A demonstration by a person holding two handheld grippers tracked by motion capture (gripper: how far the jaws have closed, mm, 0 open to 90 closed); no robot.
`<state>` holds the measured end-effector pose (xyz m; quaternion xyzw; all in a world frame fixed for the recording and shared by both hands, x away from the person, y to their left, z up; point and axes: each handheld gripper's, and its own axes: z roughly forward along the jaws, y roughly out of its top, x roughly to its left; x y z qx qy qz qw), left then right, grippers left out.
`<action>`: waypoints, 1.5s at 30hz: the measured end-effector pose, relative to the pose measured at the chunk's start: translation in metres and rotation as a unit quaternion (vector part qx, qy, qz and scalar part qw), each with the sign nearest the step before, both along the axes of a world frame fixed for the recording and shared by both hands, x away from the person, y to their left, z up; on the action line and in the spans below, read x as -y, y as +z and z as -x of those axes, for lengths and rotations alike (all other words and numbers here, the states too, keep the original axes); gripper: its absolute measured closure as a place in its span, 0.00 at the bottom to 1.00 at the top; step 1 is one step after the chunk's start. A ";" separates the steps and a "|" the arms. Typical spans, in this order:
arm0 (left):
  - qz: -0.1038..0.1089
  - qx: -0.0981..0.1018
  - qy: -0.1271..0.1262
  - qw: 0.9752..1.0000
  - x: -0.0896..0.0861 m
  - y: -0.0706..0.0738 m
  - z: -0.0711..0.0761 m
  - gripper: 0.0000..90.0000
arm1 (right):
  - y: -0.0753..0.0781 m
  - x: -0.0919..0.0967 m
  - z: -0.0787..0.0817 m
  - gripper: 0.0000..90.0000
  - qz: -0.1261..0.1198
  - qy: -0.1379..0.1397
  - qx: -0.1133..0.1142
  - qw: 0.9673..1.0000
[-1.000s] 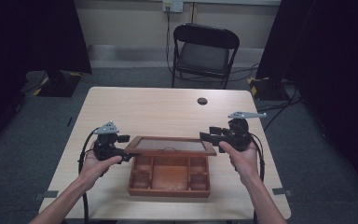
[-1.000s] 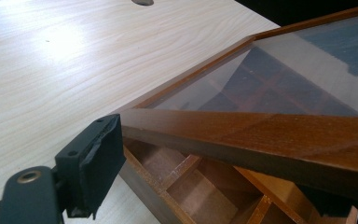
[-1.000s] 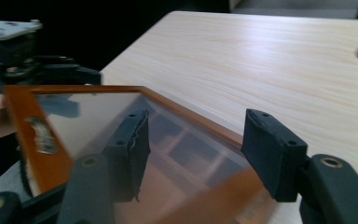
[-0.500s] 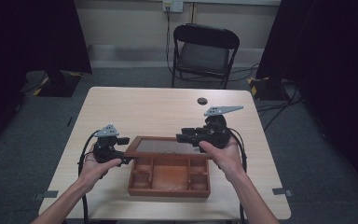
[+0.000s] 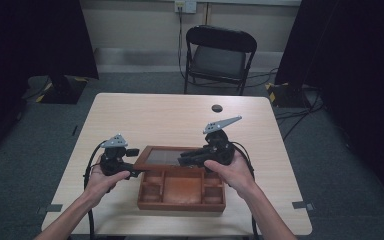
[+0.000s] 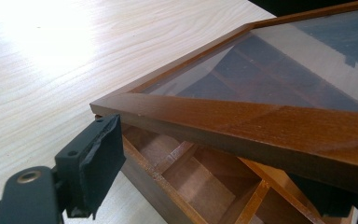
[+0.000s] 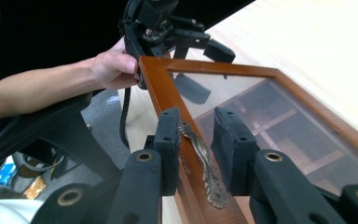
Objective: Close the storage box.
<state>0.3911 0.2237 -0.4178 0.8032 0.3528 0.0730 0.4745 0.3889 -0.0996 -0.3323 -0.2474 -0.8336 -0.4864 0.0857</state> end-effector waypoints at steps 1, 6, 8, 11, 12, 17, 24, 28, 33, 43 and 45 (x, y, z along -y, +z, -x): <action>0.000 0.000 0.000 1.000 0.000 0.000 0.000 0.18 | -0.001 -0.001 0.000 0.81 0.003 0.003 -0.002 1.000; -0.002 -0.001 -0.003 1.000 0.000 -0.001 0.000 0.18 | -0.007 -0.003 -0.003 0.84 0.014 0.005 -0.011 1.000; -0.002 -0.002 -0.004 1.000 0.000 -0.001 -0.001 0.17 | -0.007 -0.003 -0.004 0.85 0.016 0.005 -0.018 1.000; -0.006 -0.003 -0.006 1.000 0.000 -0.002 0.000 0.18 | -0.009 -0.003 -0.004 0.87 0.022 0.005 -0.023 0.999; -0.006 -0.004 -0.005 1.000 0.000 -0.002 0.000 0.18 | -0.010 -0.003 -0.004 0.89 0.023 0.006 -0.023 0.999; -0.011 -0.005 -0.004 1.000 0.000 -0.004 -0.001 0.18 | -0.011 -0.004 -0.003 0.90 0.025 0.009 -0.019 0.999; -0.015 -0.011 0.010 1.000 -0.005 -0.007 -0.003 0.18 | -0.011 -0.003 -0.002 0.90 0.030 0.015 -0.013 0.999; -0.023 -0.017 0.017 0.999 -0.010 -0.012 -0.007 0.19 | -0.013 -0.002 -0.001 0.91 0.027 0.014 -0.010 0.999; -0.030 -0.024 0.034 0.999 -0.018 -0.017 -0.012 0.19 | -0.017 -0.003 0.003 0.91 0.035 0.022 -0.009 0.999; -0.035 -0.032 0.061 0.997 -0.034 -0.020 -0.021 0.20 | -0.027 -0.005 0.008 0.91 0.043 0.032 -0.015 0.998; -0.036 -0.030 0.067 0.997 -0.036 -0.020 -0.021 0.20 | -0.031 -0.006 0.010 0.91 0.051 0.035 -0.016 0.998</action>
